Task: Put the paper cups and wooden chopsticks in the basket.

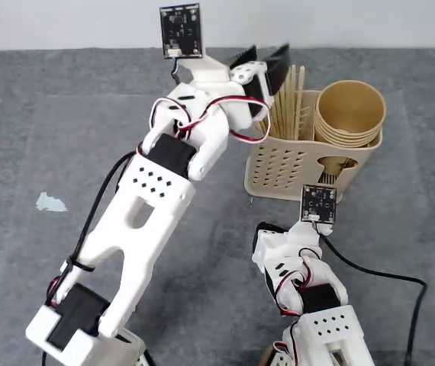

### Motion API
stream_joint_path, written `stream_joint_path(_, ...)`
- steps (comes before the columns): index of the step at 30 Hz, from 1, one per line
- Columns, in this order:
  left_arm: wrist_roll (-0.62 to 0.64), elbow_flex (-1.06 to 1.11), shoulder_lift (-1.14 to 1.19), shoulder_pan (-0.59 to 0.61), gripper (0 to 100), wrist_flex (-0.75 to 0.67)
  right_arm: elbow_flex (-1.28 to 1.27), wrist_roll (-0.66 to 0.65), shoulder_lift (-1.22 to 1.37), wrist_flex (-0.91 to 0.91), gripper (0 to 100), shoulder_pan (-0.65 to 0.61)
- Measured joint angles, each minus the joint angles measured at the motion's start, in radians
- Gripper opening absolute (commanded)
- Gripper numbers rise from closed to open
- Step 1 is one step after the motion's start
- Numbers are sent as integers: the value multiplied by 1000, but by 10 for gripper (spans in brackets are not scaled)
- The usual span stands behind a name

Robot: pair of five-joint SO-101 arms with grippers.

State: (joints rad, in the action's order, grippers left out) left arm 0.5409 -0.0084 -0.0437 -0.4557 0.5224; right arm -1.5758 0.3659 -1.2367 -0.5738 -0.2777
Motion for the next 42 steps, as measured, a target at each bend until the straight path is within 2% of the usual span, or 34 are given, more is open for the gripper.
stream_joint_path(7,-2,0,-192,37,202,210,0,-3,0,0,9,0)
stream_joint_path(13,-9,12,-330,98,202,516,0,-3,0,0,9,0)
stream_joint_path(17,-32,57,-351,193,202,729,0,-3,0,0,9,0)
stream_joint_path(20,-106,124,-351,307,202,809,0,-3,0,0,9,0)
stream_joint_path(25,-250,322,-351,496,202,815,0,-3,0,0,9,0)
stream_joint_path(30,-402,585,-351,592,202,715,-5,-3,0,0,9,0)
stream_joint_path(35,-459,845,-353,605,202,562,-23,-3,0,21,9,0)
stream_joint_path(42,-462,1020,-354,592,202,423,-23,-3,0,28,9,0)
